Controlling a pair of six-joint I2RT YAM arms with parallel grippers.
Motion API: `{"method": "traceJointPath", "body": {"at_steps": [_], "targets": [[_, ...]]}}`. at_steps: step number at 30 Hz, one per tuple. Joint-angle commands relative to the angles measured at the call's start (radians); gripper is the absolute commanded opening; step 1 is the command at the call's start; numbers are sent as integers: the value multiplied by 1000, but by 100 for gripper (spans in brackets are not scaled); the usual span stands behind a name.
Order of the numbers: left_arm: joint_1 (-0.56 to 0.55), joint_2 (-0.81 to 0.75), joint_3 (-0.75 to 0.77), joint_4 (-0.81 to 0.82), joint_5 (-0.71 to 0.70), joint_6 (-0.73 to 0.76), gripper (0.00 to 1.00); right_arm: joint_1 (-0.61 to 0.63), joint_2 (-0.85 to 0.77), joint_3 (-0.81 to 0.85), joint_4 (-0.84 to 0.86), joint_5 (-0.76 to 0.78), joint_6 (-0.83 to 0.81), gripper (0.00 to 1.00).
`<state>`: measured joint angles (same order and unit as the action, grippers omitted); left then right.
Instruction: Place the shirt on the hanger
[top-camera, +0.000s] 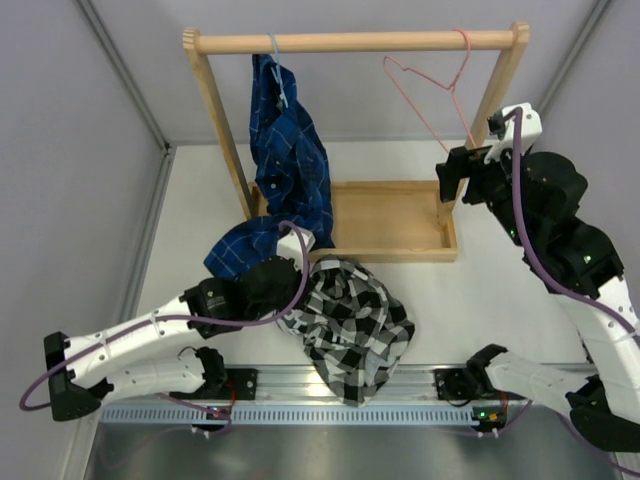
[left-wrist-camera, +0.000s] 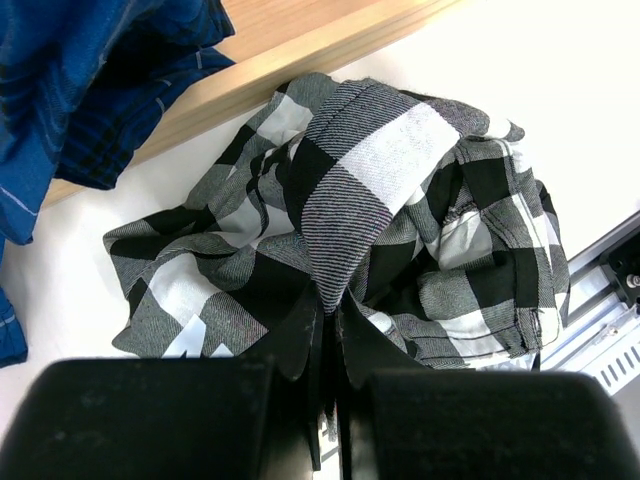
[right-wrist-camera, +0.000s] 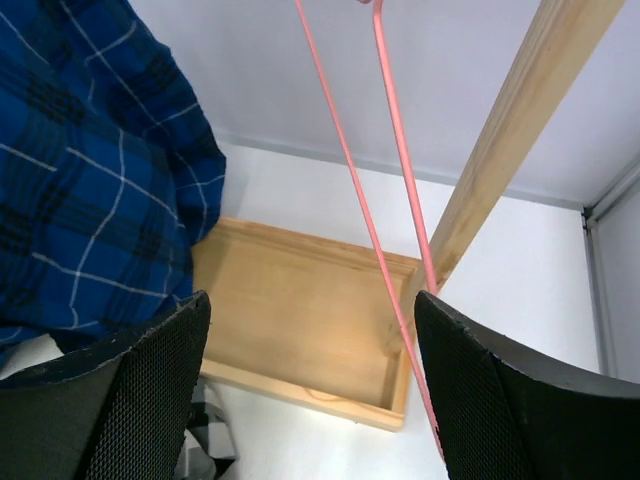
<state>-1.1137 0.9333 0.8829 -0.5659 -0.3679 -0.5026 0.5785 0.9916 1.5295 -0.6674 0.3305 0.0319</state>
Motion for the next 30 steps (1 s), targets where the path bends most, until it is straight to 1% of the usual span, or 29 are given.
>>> {"method": "traceJointPath", "body": {"at_steps": [1,4,7,8,12,13,14,15,16,17,18,20,24,30], "targets": [[0,-27,7,-3,-20,-11,0,-52,45,88,-75,-76,-58,79],[0,-37,-15,-3,-25,-19,0,-98,70,132,-75,-87,-82,77],[0,-53,-28,-3,-16,-27,0,-198,111,138,-78,-117,-113,75],[0,-56,-30,-3,-8,-28,0,-248,122,136,-78,-128,-116,75],[0,-71,-33,-2,7,-25,0,-279,147,118,-72,-220,-122,72],[0,-79,-33,-3,12,-24,0,-279,156,115,-74,-238,-121,70],[0,-83,-35,-2,18,-21,0,-284,159,113,-77,-289,-121,68],[0,-88,-36,-3,21,-20,0,-289,160,107,-75,-316,-121,61],[0,-97,-39,-3,21,-22,0,-292,163,98,-74,-324,-113,58],[0,-100,-41,-3,23,-25,0,-299,162,95,-75,-365,-109,54],[2,-103,-42,-3,27,-25,0,-305,163,92,-74,-378,-106,44],[0,-106,-45,-3,32,-25,0,-319,163,89,-70,-404,-98,35],[0,-106,-47,-3,44,-25,0,-322,182,96,-67,-445,-87,35],[0,-106,-44,-2,49,-27,0,-322,202,60,-44,-447,-64,29]]}}
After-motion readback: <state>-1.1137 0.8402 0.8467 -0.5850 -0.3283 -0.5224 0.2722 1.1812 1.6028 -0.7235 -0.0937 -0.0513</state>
